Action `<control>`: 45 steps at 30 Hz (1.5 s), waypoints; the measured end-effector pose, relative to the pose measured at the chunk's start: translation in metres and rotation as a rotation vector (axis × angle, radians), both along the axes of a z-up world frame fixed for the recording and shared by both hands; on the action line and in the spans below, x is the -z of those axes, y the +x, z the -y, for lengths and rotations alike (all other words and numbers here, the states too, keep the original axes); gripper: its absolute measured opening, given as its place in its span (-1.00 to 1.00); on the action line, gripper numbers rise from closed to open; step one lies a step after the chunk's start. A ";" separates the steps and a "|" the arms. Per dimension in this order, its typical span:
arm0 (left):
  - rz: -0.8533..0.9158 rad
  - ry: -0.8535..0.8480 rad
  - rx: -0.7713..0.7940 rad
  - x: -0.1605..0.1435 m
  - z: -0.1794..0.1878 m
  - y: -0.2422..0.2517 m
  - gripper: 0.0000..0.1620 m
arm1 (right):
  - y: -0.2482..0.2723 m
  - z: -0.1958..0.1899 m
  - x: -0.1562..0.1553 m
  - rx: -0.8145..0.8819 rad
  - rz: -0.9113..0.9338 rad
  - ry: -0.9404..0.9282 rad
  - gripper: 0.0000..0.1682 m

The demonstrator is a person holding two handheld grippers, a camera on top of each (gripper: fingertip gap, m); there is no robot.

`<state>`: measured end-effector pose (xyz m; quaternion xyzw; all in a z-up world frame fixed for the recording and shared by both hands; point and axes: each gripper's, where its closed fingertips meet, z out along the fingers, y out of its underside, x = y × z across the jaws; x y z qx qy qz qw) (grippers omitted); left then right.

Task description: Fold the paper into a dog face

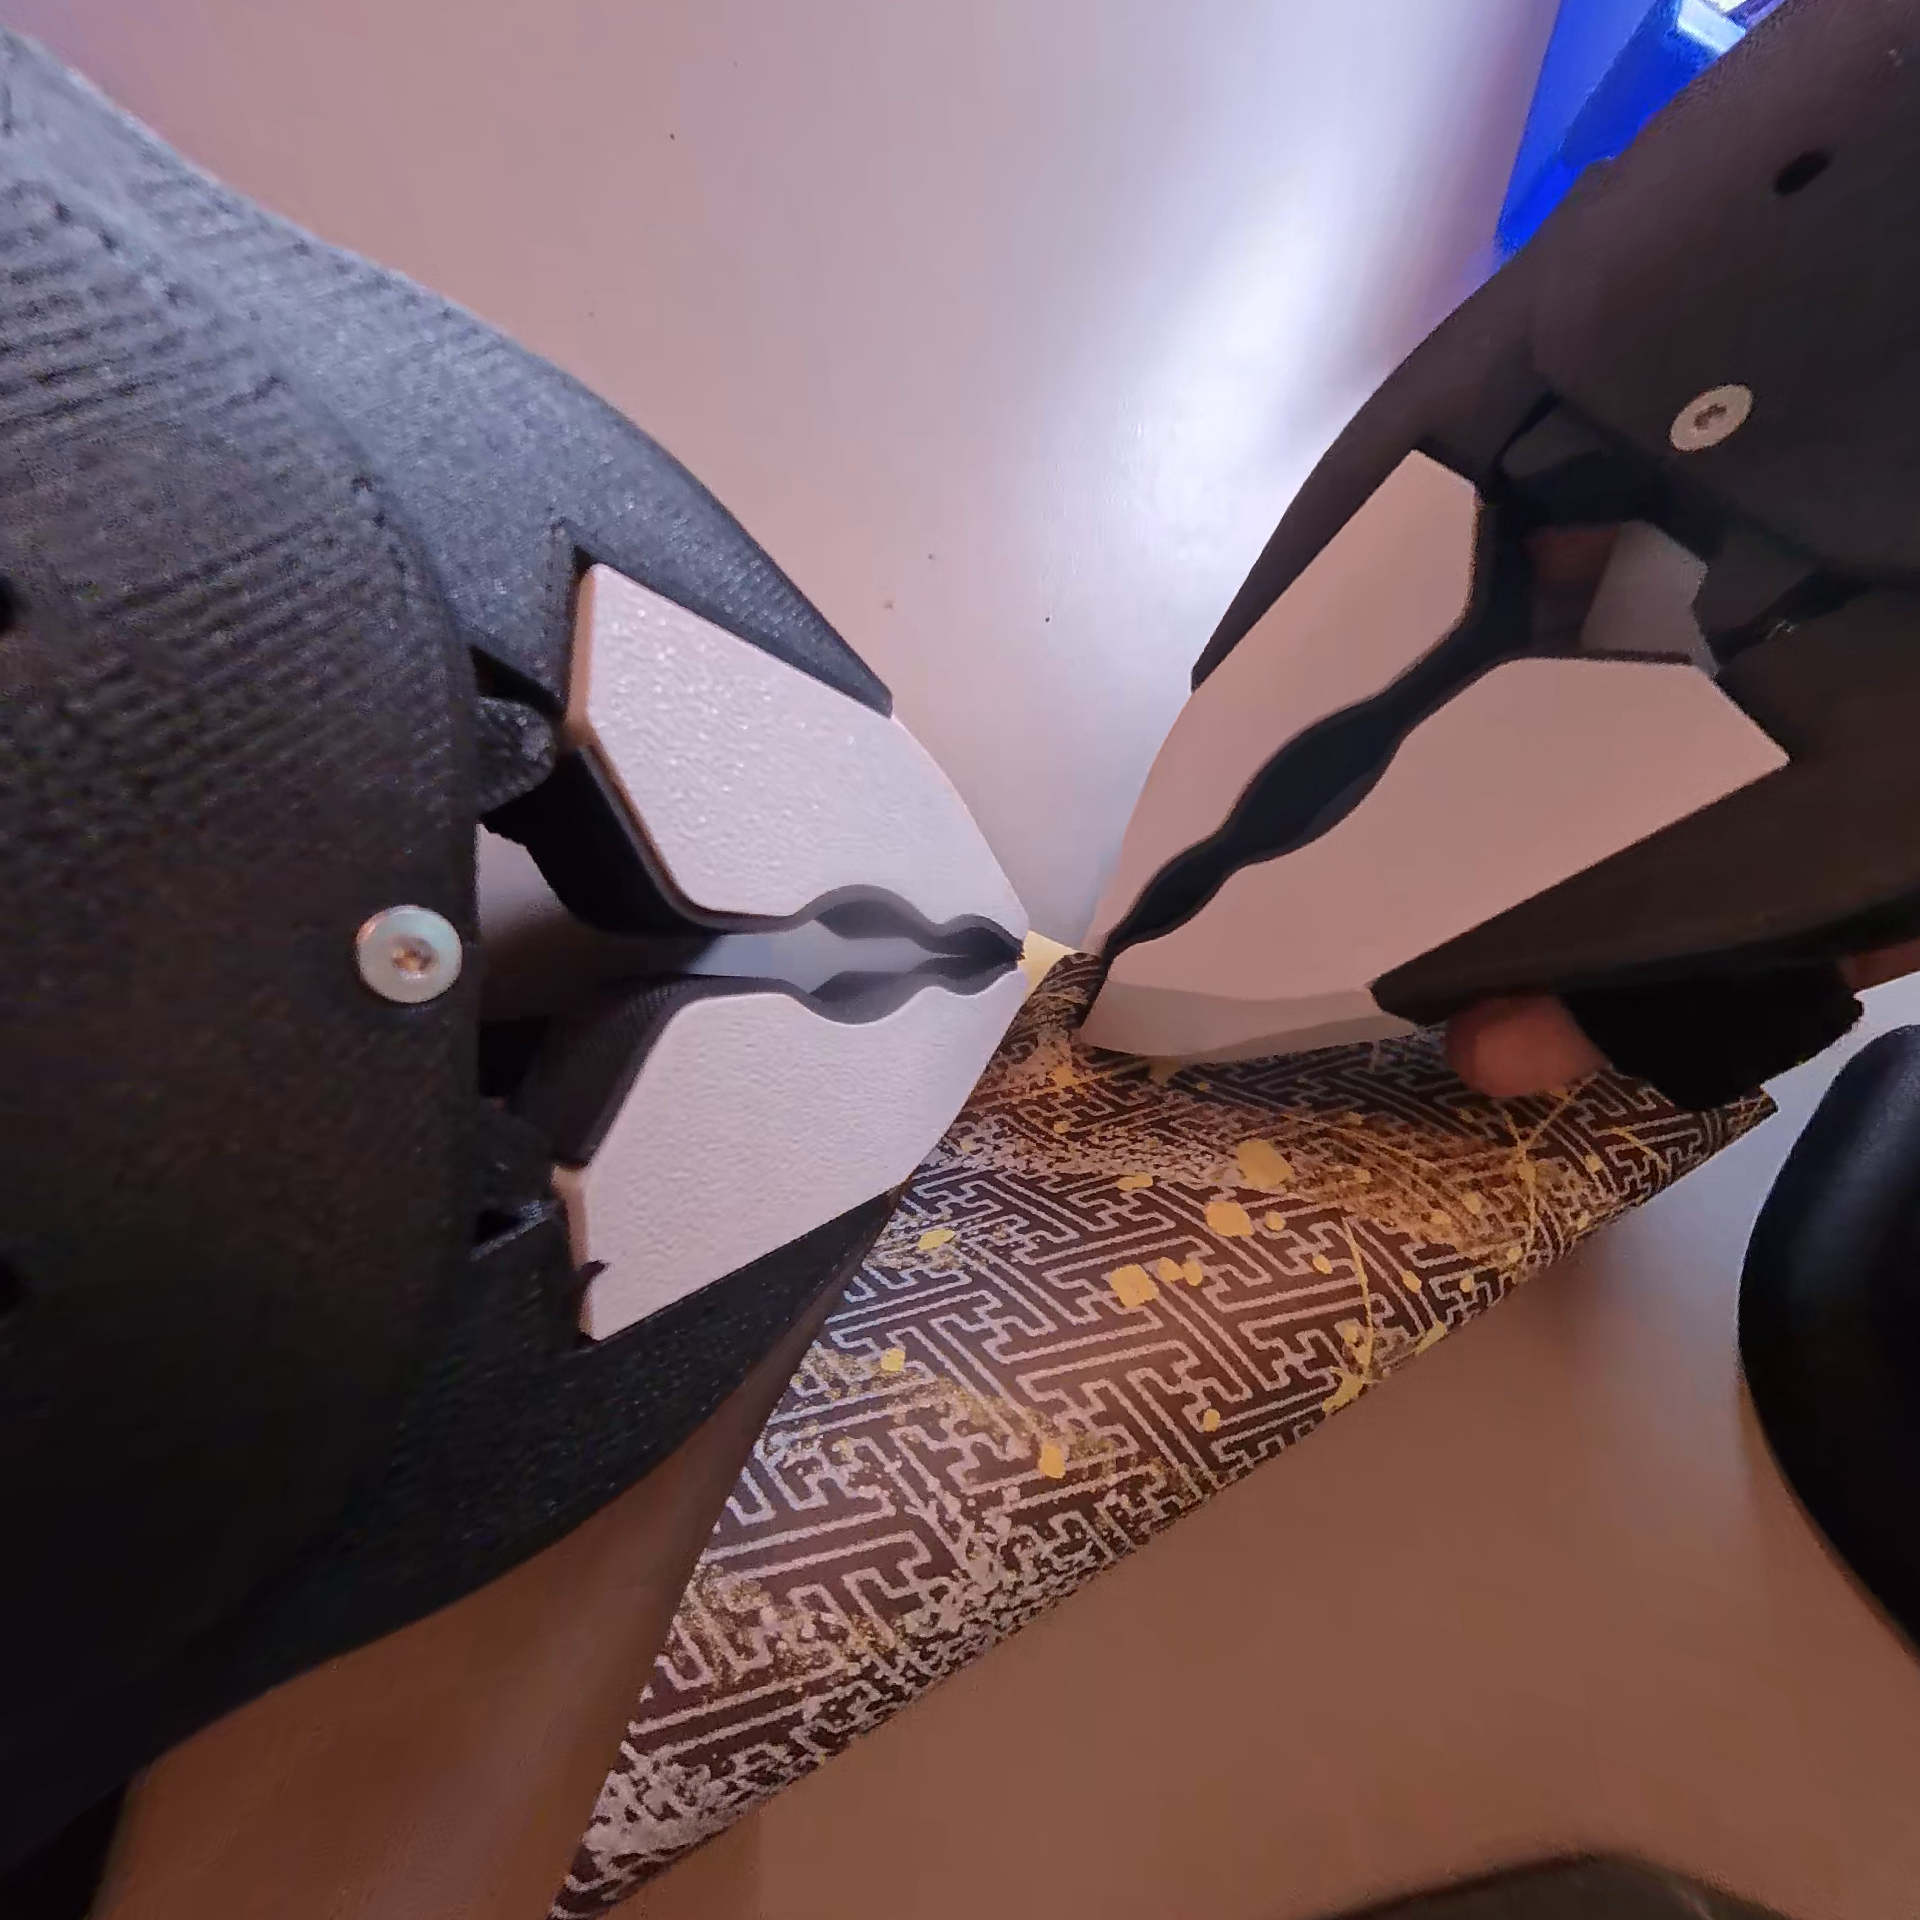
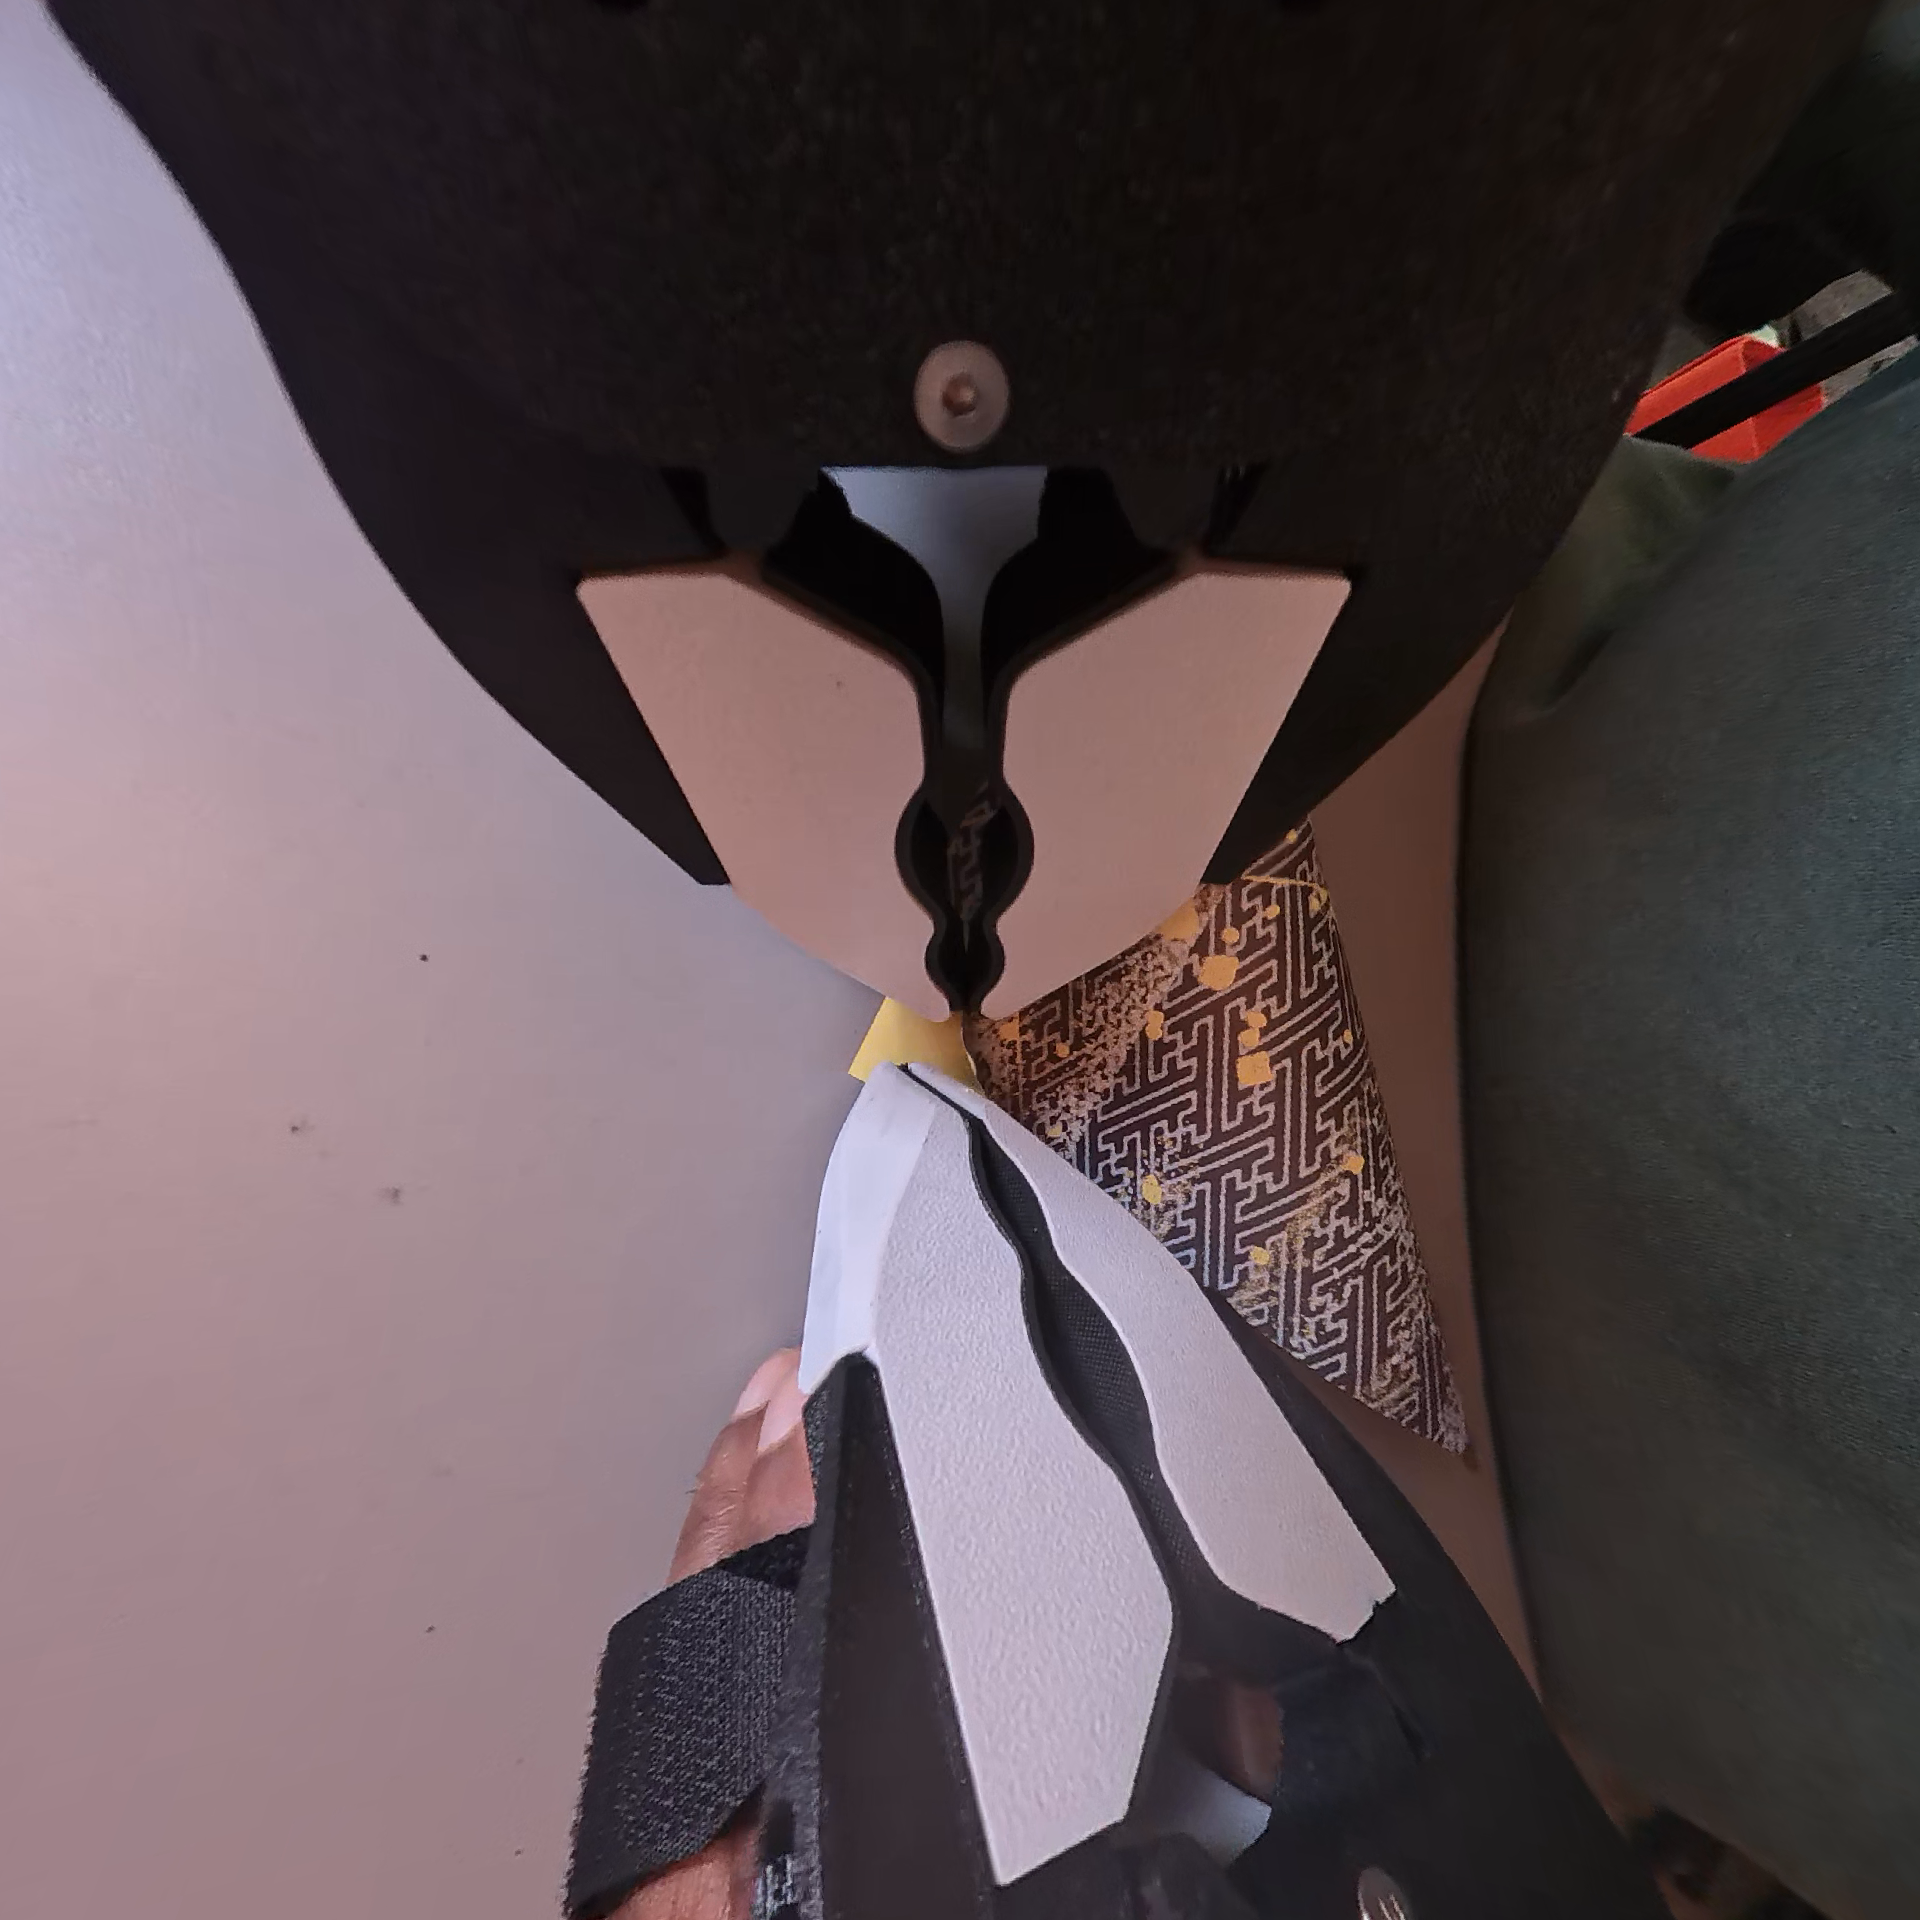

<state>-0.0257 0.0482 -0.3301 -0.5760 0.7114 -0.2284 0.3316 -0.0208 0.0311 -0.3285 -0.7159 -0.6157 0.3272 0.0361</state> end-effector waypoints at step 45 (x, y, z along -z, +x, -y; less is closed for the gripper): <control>-0.022 -0.071 -0.043 0.000 0.019 -0.001 -1.00 | -0.003 -0.014 -0.011 0.020 -0.050 0.171 -0.94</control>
